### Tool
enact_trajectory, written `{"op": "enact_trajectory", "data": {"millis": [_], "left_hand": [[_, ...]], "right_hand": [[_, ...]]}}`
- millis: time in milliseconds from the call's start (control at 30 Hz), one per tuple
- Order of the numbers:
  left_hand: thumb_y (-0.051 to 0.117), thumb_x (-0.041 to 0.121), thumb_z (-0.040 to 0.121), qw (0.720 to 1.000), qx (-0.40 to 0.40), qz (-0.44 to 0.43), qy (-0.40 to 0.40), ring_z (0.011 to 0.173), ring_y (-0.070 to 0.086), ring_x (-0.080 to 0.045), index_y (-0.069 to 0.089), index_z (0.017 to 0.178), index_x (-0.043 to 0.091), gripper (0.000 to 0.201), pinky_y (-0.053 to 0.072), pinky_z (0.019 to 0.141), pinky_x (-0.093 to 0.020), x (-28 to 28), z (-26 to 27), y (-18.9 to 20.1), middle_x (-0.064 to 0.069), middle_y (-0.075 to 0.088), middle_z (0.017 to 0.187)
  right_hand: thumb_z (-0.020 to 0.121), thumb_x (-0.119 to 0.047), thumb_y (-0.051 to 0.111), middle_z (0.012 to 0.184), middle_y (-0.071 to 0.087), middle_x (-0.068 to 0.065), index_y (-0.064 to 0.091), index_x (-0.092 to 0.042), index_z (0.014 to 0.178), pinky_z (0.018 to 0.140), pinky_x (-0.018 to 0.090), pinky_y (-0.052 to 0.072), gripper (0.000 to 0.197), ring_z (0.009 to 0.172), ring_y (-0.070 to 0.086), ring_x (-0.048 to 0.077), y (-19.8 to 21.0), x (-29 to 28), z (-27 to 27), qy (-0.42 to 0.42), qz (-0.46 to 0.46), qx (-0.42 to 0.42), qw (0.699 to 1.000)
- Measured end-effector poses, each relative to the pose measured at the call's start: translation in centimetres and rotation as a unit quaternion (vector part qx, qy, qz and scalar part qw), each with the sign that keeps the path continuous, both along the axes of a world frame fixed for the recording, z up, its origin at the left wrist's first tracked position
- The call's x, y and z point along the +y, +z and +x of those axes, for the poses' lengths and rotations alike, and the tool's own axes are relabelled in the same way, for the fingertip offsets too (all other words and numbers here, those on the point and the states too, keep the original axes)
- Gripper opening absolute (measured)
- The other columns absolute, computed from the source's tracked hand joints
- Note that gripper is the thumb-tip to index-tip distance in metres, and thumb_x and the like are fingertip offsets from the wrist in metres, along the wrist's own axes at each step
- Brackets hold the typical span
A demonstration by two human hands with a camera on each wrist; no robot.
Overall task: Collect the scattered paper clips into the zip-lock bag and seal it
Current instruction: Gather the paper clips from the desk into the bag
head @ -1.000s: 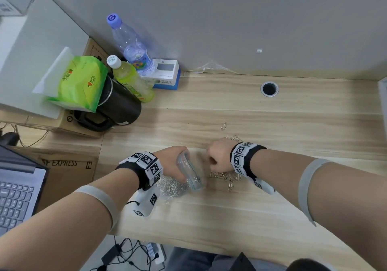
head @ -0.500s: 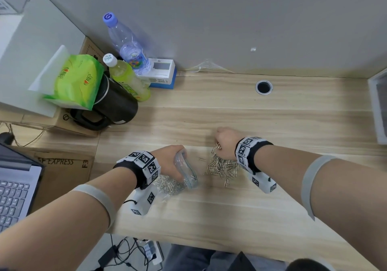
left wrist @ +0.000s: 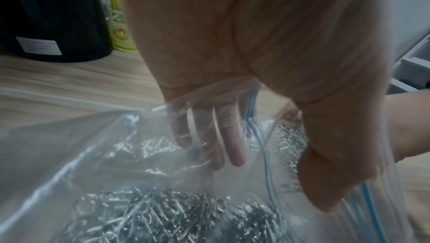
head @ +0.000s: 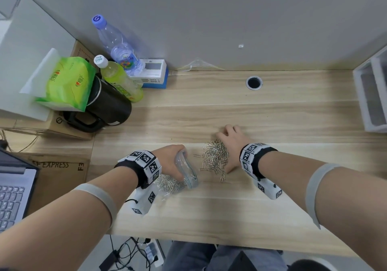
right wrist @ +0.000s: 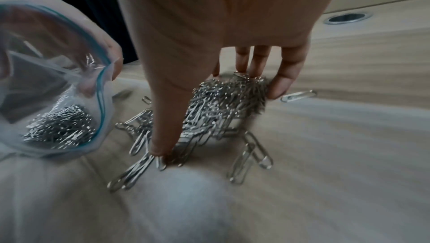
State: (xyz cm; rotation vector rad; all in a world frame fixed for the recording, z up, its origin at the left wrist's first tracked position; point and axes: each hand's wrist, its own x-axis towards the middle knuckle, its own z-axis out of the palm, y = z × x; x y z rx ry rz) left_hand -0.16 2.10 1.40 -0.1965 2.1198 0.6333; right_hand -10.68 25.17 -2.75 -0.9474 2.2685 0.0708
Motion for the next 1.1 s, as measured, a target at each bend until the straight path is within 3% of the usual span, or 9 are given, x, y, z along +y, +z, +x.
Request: {"op": "enact_trajectory", "data": {"millis": [100, 233, 300, 433, 500, 667, 733, 867, 1100], "left_hand": [[0.086, 0.033, 0.057, 1.0, -0.004, 0.0, 0.001, 0.096, 0.064, -0.022, 0.052, 0.115, 0.029, 0.068, 0.058, 0.083, -0.044, 0.1, 0.1, 0.0, 0.0, 0.062, 0.107], [0.086, 0.041, 0.053, 1.0, 0.002, -0.009, -0.009, 0.096, 0.065, -0.022, 0.051, 0.113, 0.032, 0.071, 0.058, 0.082, -0.045, 0.3, 0.4, 0.0, 0.001, 0.062, 0.107], [0.086, 0.041, 0.053, 1.0, 0.005, -0.009, -0.01, 0.095, 0.065, -0.022, 0.051, 0.114, 0.031, 0.071, 0.058, 0.082, -0.044, 0.4, 0.5, 0.0, 0.0, 0.062, 0.107], [0.087, 0.035, 0.056, 1.0, 0.007, -0.007, 0.003, 0.093, 0.066, -0.023, 0.052, 0.113, 0.028, 0.068, 0.059, 0.078, -0.041, 0.5, 0.7, -0.2, -0.002, 0.063, 0.105], [0.086, 0.039, 0.051, 1.0, 0.013, -0.007, 0.008, 0.091, 0.066, -0.022, 0.051, 0.11, 0.031, 0.069, 0.059, 0.077, -0.043, 0.5, 0.8, -0.2, -0.001, 0.064, 0.103], [0.083, 0.044, 0.048, 1.0, 0.015, -0.009, 0.011, 0.089, 0.067, -0.022, 0.05, 0.107, 0.035, 0.069, 0.059, 0.076, -0.044, 0.5, 1.1, -0.3, 0.001, 0.064, 0.101], [0.083, 0.044, 0.048, 1.0, 0.014, -0.009, 0.012, 0.09, 0.066, -0.021, 0.05, 0.108, 0.035, 0.069, 0.059, 0.077, -0.044, 0.5, 1.2, -0.4, 0.001, 0.064, 0.102], [0.083, 0.044, 0.048, 1.0, 0.014, -0.005, 0.015, 0.091, 0.066, -0.021, 0.05, 0.107, 0.035, 0.068, 0.059, 0.078, -0.045, 0.4, 1.3, -0.4, 0.002, 0.063, 0.103], [0.083, 0.042, 0.048, 1.0, 0.015, 0.001, 0.02, 0.091, 0.066, -0.022, 0.051, 0.108, 0.034, 0.068, 0.059, 0.077, -0.045, 0.6, 1.4, -0.6, 0.0, 0.064, 0.103]], "right_hand": [[0.038, -0.059, 0.088, 0.131, 0.033, 0.004, 0.033, -0.034, 0.139, 0.089, 0.045, 0.053, 0.117, 0.122, 0.032, 0.026, -0.5, -0.2, 0.9, 0.011, -0.031, -0.008, 0.999], [0.049, -0.056, 0.081, 0.129, 0.033, 0.003, 0.035, -0.034, 0.139, 0.078, 0.044, 0.056, 0.104, 0.119, 0.032, 0.026, -0.7, -0.5, 1.5, 0.012, -0.053, -0.014, 0.998], [0.042, -0.061, 0.08, 0.128, 0.031, 0.002, 0.032, -0.037, 0.139, 0.077, 0.043, 0.056, 0.11, 0.119, 0.033, 0.025, -0.7, -0.6, 1.6, 0.011, -0.059, -0.018, 0.998], [0.035, -0.062, 0.087, 0.135, 0.028, 0.005, 0.026, -0.038, 0.143, 0.09, 0.04, 0.05, 0.127, 0.123, 0.03, 0.029, -0.7, -1.1, 2.0, 0.052, -0.028, -0.015, 0.998], [0.04, -0.061, 0.088, 0.137, 0.028, 0.007, 0.03, -0.038, 0.142, 0.095, 0.043, 0.049, 0.119, 0.124, 0.029, 0.031, -0.6, -1.4, 2.2, 0.051, -0.026, -0.011, 0.998], [0.067, -0.053, 0.079, 0.134, 0.032, 0.006, 0.039, -0.04, 0.135, 0.091, 0.043, 0.05, 0.081, 0.121, 0.032, 0.029, -0.7, -1.4, 2.2, 0.026, -0.058, -0.028, 0.998], [0.07, -0.052, 0.073, 0.133, 0.032, 0.005, 0.039, -0.04, 0.135, 0.09, 0.043, 0.05, 0.074, 0.122, 0.032, 0.029, -0.8, -1.3, 2.2, 0.022, -0.065, -0.029, 0.997], [0.057, -0.062, 0.064, 0.133, 0.031, 0.005, 0.038, -0.04, 0.134, 0.087, 0.043, 0.052, 0.085, 0.124, 0.031, 0.029, -0.9, -1.3, 2.6, 0.022, -0.065, -0.024, 0.997], [0.049, -0.078, 0.068, 0.137, 0.027, 0.006, 0.032, -0.039, 0.139, 0.091, 0.045, 0.051, 0.105, 0.128, 0.027, 0.03, -1.0, -1.6, 3.2, 0.033, -0.056, -0.009, 0.998]]}}
